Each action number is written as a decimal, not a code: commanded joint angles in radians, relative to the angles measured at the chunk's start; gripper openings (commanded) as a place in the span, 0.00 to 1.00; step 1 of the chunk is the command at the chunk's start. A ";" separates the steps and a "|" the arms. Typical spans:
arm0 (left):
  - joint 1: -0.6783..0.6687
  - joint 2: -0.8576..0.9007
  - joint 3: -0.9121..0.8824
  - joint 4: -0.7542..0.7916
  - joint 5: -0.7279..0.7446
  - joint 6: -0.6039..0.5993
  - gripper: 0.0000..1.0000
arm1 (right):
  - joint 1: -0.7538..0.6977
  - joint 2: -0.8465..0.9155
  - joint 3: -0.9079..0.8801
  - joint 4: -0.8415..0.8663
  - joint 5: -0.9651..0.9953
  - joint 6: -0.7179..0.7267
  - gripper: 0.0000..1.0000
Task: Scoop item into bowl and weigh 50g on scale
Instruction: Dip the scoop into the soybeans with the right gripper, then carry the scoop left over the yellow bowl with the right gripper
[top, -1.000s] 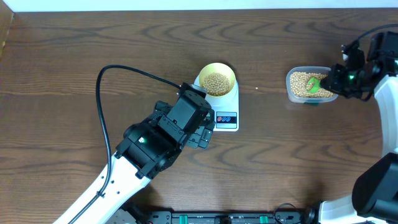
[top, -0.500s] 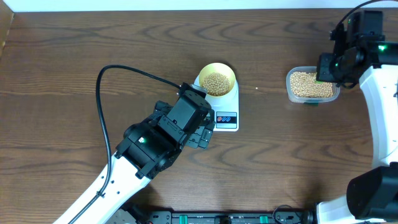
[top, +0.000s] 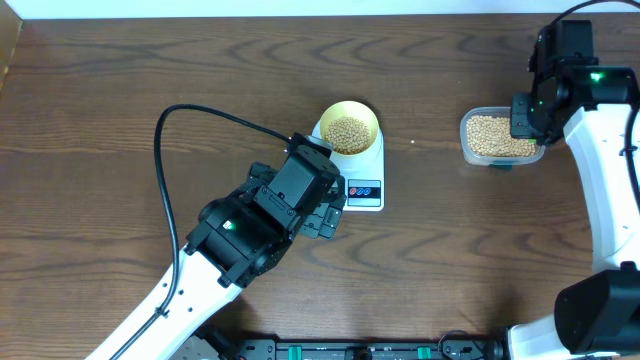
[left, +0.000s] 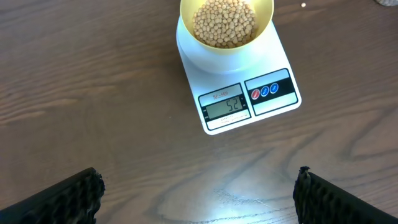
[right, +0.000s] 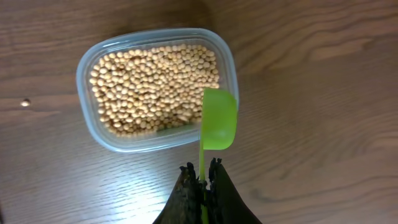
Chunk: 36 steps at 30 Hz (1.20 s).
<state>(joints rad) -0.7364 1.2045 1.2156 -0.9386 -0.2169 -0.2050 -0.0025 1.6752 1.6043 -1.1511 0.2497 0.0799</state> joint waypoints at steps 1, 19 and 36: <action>0.002 0.002 0.011 -0.003 -0.024 0.013 1.00 | 0.024 -0.020 0.018 0.000 0.095 0.016 0.01; 0.002 0.002 0.011 -0.003 -0.024 0.013 1.00 | 0.091 -0.020 0.018 0.038 0.118 -0.022 0.01; 0.002 0.002 0.011 -0.003 -0.024 0.013 1.00 | 0.135 -0.020 0.018 0.305 -0.541 0.032 0.01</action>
<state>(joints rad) -0.7364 1.2045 1.2156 -0.9382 -0.2169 -0.2050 0.1242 1.6752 1.6047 -0.8650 -0.0738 0.0948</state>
